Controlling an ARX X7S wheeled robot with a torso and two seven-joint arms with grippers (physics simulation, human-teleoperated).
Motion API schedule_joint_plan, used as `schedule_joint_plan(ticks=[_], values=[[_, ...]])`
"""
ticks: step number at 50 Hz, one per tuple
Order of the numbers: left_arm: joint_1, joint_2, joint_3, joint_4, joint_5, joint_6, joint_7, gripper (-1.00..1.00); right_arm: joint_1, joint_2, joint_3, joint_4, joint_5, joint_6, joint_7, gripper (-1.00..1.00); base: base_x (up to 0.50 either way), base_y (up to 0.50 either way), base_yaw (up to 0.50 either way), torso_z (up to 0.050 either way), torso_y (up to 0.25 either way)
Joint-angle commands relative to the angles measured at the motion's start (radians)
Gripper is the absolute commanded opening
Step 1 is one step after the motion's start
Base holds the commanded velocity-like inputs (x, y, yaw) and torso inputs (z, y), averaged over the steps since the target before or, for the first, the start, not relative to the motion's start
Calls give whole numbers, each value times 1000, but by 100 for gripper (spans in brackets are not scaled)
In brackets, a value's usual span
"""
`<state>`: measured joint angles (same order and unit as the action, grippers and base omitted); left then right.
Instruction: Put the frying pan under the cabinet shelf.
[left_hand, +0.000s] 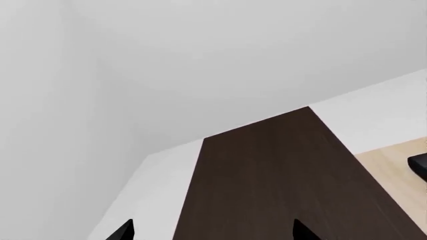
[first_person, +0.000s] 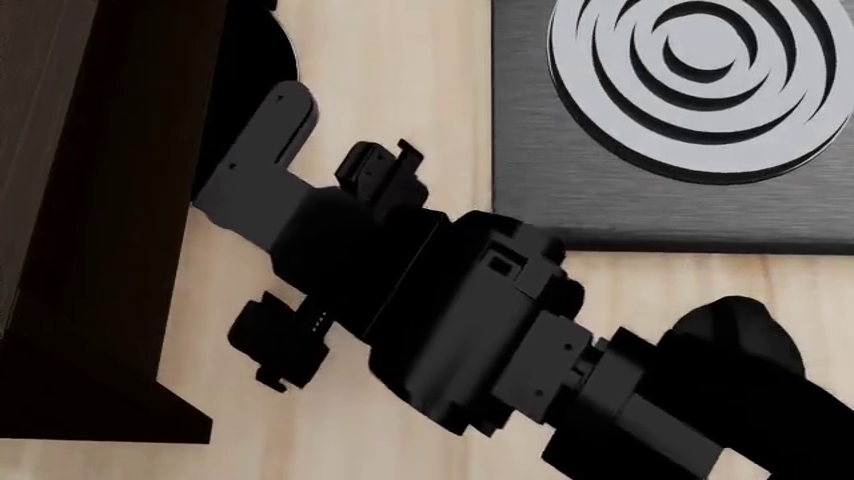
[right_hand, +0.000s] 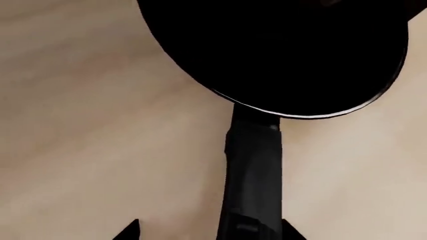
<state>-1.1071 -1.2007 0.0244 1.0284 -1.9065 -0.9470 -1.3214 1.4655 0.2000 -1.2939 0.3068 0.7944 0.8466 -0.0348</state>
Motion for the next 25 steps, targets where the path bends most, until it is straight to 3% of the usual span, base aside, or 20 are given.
schedule_joint_plan(ticks=[1,25], values=[[-9,7,-8,-3,-18,-7,-6,100,-40,40,24,-103,58,-12,54,100,0,0,0,0,0],[7,19,-41,1,-42,-25,-15,100,-44,249,137,-410,194,114,251,100,0,0,0,0,0]])
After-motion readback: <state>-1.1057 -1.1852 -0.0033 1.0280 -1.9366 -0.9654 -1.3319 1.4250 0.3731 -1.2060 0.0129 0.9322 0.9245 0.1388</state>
